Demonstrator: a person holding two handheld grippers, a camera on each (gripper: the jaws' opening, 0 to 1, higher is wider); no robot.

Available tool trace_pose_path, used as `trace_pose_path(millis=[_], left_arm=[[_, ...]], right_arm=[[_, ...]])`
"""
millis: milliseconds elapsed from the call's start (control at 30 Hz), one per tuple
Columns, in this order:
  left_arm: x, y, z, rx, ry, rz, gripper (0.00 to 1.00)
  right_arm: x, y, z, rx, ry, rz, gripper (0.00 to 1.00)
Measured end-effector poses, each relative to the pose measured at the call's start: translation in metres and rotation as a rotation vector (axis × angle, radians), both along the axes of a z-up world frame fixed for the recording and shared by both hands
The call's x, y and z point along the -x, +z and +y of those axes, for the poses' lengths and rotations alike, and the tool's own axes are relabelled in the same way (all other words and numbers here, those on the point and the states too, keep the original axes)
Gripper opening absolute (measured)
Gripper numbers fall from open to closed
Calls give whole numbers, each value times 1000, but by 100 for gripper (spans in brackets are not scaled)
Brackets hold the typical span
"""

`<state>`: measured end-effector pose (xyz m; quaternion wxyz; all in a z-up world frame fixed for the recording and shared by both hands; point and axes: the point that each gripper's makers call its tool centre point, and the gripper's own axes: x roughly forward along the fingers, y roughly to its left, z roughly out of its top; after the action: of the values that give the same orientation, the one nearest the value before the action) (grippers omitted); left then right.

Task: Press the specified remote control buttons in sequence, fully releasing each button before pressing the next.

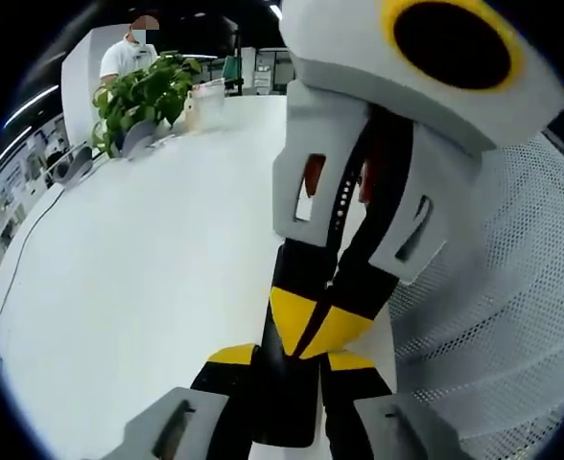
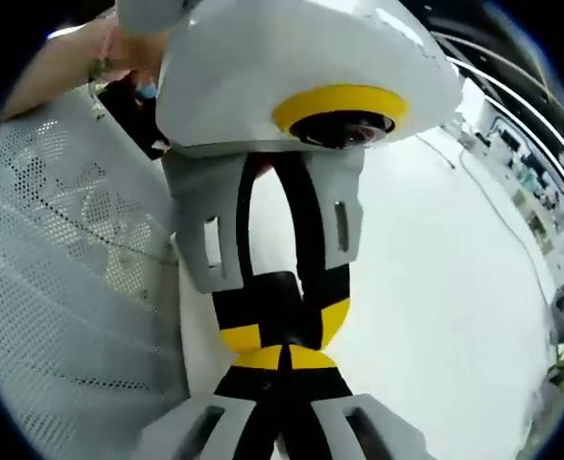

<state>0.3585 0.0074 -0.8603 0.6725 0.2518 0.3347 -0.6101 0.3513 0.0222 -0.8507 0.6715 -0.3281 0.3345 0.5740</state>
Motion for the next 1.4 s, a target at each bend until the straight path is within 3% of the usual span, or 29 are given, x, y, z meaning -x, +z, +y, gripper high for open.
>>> trace_pose_path(millis=[100, 167, 200, 233, 300, 433, 533, 667, 833, 967, 1033, 1100, 1167, 1300, 1400], left_arm=[[1, 0, -1, 9, 5, 7, 25], [0, 0, -1, 7, 0, 4, 25], [0, 0, -1, 6, -2, 3, 25], [0, 1, -1, 5, -4, 3, 25], [0, 0, -1, 1, -7, 0, 25], [1, 0, -2, -12, -16, -19, 25], [2, -1, -2, -29, -29, -40, 25], [2, -1, -1, -32, -26, -41, 25], [4, -2, -1, -56, -27, -41, 27], [6, 2, -1, -34, 68, 44, 39], [3, 14, -9, 62, 89, 37, 45], [2, 26, -11, 108, 145, 69, 55], [-8, 47, -15, 197, 212, 38, 65], [-15, 78, -6, 257, 313, -35, 94], [-18, 110, 4, 348, 403, -94, 100]], right_arm=[[-4, 0, -14, 32, 2, -30, 0], [-6, 1, -21, 23, 2, -36, 13], [-6, 0, -23, 21, -1, -26, 19], [-1, -4, -26, 33, -4, 23, 25], [-3, -10, -31, 50, -11, 20, 35], [-1, -14, -35, 27, -37, 37, 30], [-4, -15, -41, 51, -23, 24, 27], [-8, -16, -52, 37, -53, 54, 24], [-6, -14, -53, 23, -25, 55, 23], [-7, -15, -53, 25, -26, 54, 22], [-8, -15, -54, 22, -29, 55, 22], [-8, -15, -54, 24, -27, 53, 22], [-8, -15, -54, 25, -29, 55, 22], [-8, -15, -53, 30, -34, 56, 22], [-8, -15, -53, 34, -34, 56, 22]])
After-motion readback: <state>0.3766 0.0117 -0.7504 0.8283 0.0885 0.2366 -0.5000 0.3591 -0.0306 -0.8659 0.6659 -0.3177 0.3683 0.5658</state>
